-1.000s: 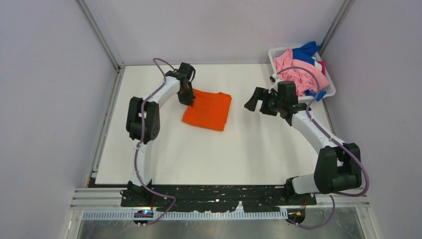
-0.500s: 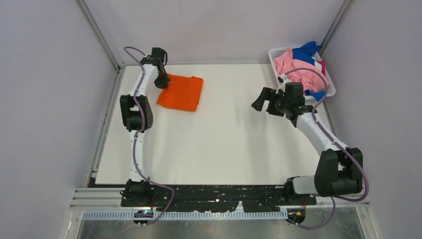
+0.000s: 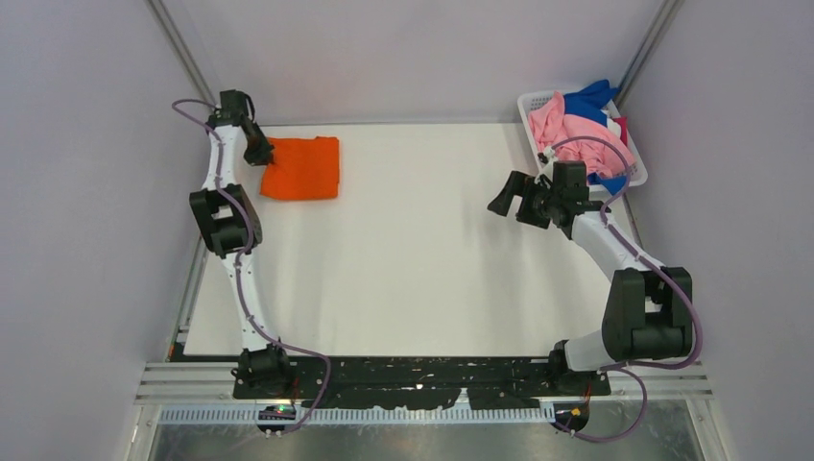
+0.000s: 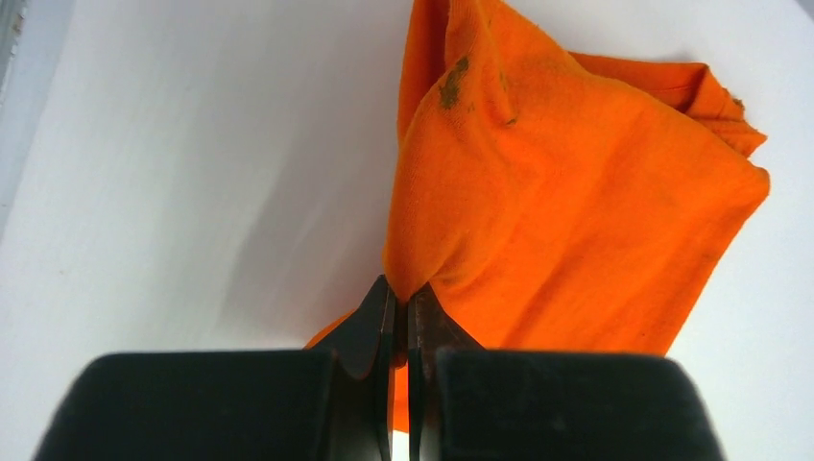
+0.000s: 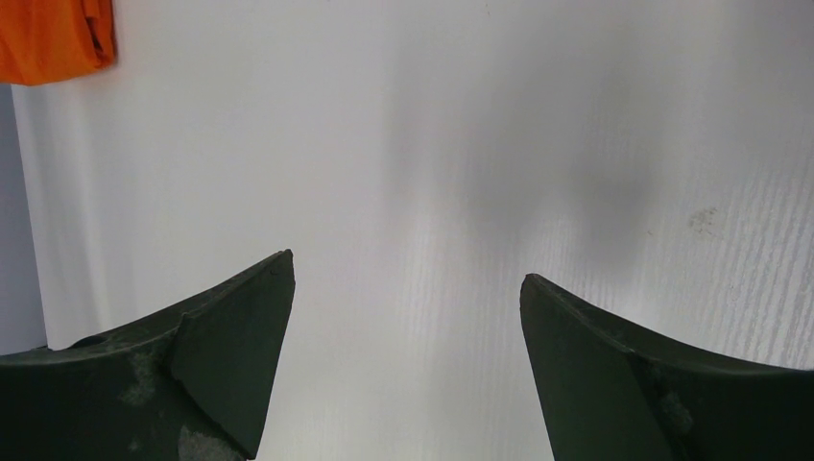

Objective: Fold and stack the t-shirts
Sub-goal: Put the neatly folded tshirt into the corner of the board with the left arm, then reset both arms

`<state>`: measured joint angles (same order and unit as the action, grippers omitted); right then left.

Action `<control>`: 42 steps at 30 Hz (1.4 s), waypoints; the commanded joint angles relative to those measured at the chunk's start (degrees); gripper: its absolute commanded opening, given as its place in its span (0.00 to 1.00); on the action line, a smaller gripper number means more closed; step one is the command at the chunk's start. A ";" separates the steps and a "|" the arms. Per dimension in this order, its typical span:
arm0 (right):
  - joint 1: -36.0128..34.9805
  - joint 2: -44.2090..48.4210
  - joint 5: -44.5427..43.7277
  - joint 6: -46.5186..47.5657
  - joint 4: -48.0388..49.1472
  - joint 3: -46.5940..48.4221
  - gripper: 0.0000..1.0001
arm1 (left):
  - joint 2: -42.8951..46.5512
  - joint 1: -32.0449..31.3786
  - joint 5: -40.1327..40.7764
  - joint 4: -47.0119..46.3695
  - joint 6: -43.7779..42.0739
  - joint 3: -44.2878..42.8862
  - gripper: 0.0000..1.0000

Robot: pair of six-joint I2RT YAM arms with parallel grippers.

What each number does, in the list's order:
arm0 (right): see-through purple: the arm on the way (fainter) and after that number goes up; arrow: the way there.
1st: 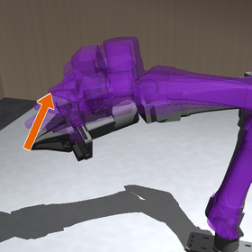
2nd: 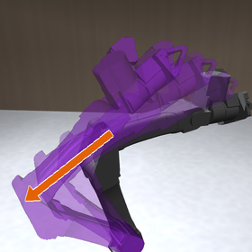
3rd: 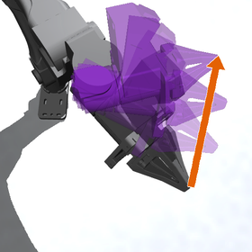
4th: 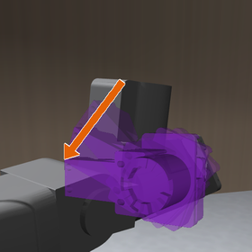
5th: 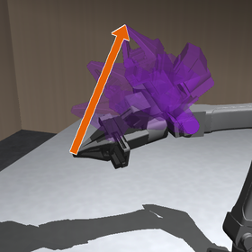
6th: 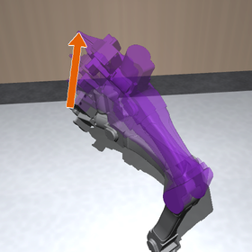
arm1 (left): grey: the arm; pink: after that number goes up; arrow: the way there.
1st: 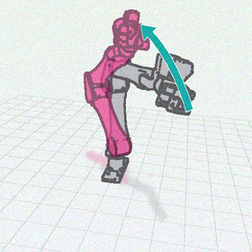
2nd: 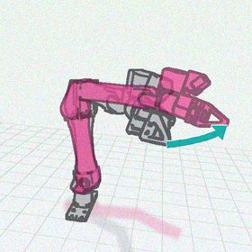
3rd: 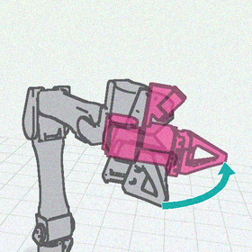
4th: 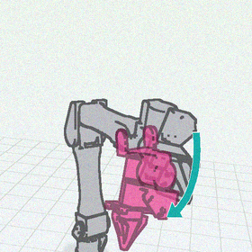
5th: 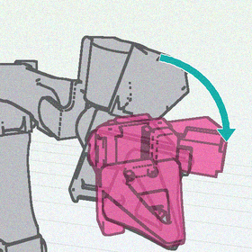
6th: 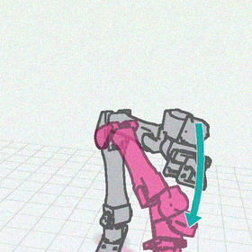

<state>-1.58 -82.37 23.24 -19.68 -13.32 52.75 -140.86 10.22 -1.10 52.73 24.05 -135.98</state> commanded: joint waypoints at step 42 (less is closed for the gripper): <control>0.78 5.27 -4.58 -0.62 -1.99 -1.86 0.95 | 26.03 0.37 2.39 -4.74 2.40 11.95 1.00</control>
<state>-0.99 -82.54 21.54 -20.18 -14.11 52.16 -129.51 14.13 1.06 47.40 26.79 -132.73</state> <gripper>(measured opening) 0.955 0.994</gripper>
